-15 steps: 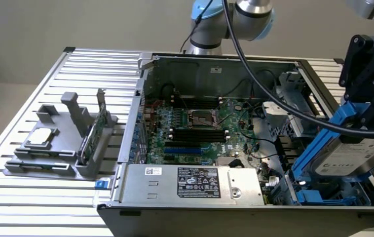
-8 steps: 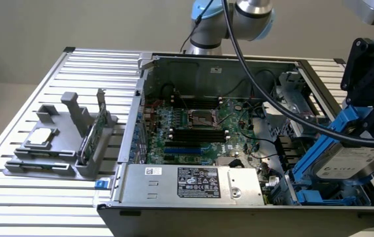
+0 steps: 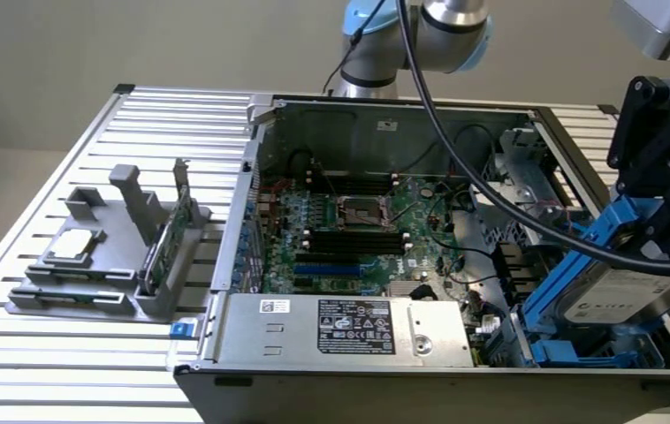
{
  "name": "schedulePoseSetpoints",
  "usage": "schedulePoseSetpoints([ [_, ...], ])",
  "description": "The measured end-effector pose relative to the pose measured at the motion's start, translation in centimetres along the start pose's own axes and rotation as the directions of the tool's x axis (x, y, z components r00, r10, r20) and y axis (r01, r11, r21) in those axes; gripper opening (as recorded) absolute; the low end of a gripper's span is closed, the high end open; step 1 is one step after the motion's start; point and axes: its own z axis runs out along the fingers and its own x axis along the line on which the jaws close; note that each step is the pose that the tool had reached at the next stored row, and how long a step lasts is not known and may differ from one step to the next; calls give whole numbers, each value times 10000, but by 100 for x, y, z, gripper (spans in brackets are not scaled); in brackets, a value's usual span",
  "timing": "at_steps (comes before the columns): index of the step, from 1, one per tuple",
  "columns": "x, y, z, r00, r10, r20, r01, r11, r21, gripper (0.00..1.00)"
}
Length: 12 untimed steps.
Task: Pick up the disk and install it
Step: 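Insert the disk into the insertion slot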
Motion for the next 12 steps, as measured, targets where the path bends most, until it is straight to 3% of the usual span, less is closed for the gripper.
schedulePoseSetpoints([
  [12, 38, 0, 53, 10000, -62, 67, 62, 10000, -4, 33],
])
